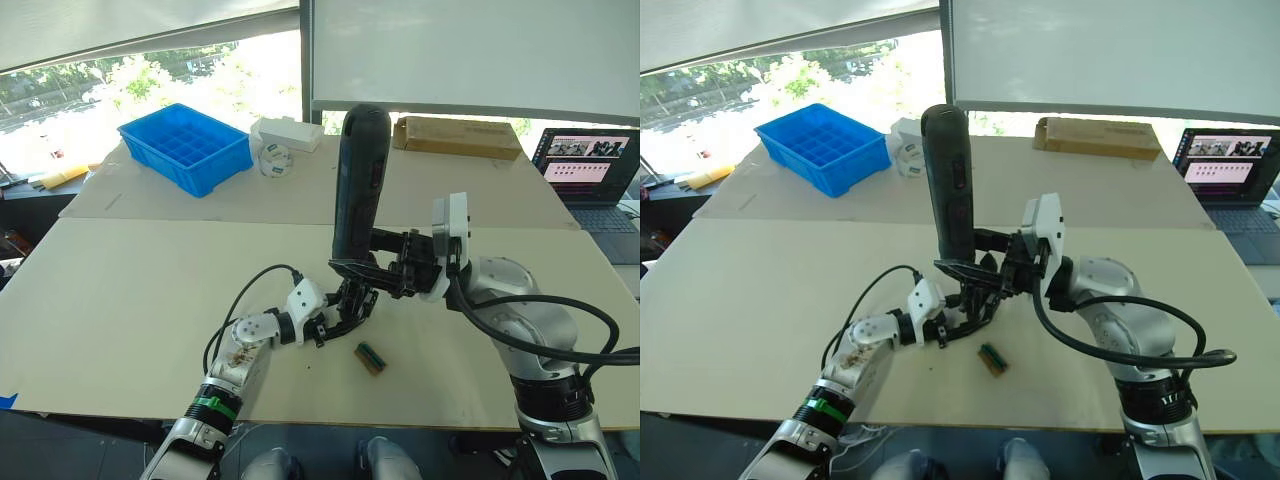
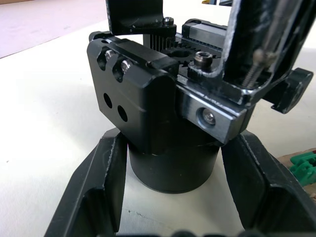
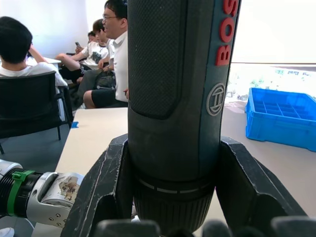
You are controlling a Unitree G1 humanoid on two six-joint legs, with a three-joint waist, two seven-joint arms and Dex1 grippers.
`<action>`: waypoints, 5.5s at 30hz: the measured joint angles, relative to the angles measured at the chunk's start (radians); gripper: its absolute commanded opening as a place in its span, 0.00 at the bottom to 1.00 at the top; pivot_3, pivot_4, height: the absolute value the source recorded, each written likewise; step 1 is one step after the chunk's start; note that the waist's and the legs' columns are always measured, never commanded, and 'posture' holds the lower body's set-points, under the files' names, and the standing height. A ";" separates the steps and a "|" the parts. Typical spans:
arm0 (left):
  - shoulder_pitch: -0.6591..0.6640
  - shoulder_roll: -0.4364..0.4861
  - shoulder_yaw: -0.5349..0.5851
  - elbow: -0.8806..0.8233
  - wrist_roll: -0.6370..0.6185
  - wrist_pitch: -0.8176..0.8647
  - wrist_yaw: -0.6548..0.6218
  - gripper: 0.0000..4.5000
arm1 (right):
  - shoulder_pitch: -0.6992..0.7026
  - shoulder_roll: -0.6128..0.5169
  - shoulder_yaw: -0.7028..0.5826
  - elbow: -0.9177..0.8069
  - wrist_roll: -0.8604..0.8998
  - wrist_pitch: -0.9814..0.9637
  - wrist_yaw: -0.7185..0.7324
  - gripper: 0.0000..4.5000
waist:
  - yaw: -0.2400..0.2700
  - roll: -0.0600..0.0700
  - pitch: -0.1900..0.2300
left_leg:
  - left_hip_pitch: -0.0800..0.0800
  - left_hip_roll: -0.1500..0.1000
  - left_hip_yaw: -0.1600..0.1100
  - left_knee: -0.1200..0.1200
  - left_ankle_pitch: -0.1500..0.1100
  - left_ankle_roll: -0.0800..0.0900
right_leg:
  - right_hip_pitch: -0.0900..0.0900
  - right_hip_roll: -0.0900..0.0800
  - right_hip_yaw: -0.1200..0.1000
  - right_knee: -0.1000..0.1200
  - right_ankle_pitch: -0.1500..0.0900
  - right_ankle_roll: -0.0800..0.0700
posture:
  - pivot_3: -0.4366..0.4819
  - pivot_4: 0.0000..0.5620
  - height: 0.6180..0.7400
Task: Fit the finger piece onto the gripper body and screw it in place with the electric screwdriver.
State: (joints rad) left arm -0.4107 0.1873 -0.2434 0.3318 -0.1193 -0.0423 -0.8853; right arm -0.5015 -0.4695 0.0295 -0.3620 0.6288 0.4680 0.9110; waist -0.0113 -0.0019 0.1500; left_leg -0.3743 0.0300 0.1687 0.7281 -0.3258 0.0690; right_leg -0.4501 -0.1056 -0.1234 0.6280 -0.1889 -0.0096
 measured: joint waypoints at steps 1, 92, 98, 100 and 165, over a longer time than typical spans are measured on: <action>0.000 0.000 0.000 0.000 0.000 0.000 0.000 0.51 | 0.000 0.001 0.001 0.001 -0.002 -0.002 0.000 0.42 | 0.000 0.000 0.000 | 0.000 0.000 0.000 0.000 0.000 0.000 | 0.000 0.000 0.000 0.000 0.000 0.000 | 0.48 0.27 1.00; -0.018 0.000 -0.011 0.049 0.002 0.006 0.001 0.51 | 0.112 -0.036 0.113 -0.019 -0.105 -0.186 -0.137 0.42 | 0.016 -0.009 -0.024 | 0.018 0.004 -0.006 -0.017 -0.002 0.001 | 0.018 -0.010 -0.001 -0.016 -0.003 -0.003 | 0.48 0.27 1.00; -0.017 0.003 -0.013 0.044 0.002 0.021 0.001 0.51 | 0.107 -0.034 0.133 -0.025 -0.120 -0.193 -0.152 0.42 | 0.016 -0.009 -0.024 | 0.018 0.004 -0.006 -0.017 -0.002 0.001 | 0.017 -0.011 -0.001 -0.016 -0.003 -0.003 | 0.48 0.27 1.00; -0.017 0.004 -0.013 0.041 0.002 0.024 0.001 0.51 | 0.098 -0.034 0.144 -0.028 -0.135 -0.193 -0.153 0.42 | 0.015 -0.009 -0.024 | 0.018 0.004 -0.006 -0.017 -0.002 0.001 | 0.016 -0.011 -0.001 -0.016 -0.003 -0.003 | 0.48 0.27 1.00; -0.022 0.003 -0.035 0.023 0.003 0.018 0.012 0.51 | -0.043 -0.076 -0.058 -0.026 0.067 -0.102 -0.011 0.42 | 0.024 -0.009 -0.016 | 0.004 0.003 -0.009 -0.017 -0.002 0.001 | 0.008 -0.011 -0.006 -0.019 -0.002 -0.003 | 0.48 0.27 1.00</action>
State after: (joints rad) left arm -0.4323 0.1906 -0.2785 0.3550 -0.1164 -0.0243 -0.8733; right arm -0.5444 -0.5454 -0.0289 -0.3880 0.6959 0.3665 0.8998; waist 0.0123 -0.0114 0.1344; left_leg -0.3707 0.0335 0.1597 0.7110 -0.3278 0.0699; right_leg -0.4422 -0.1161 -0.1291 0.6093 -0.1908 -0.0129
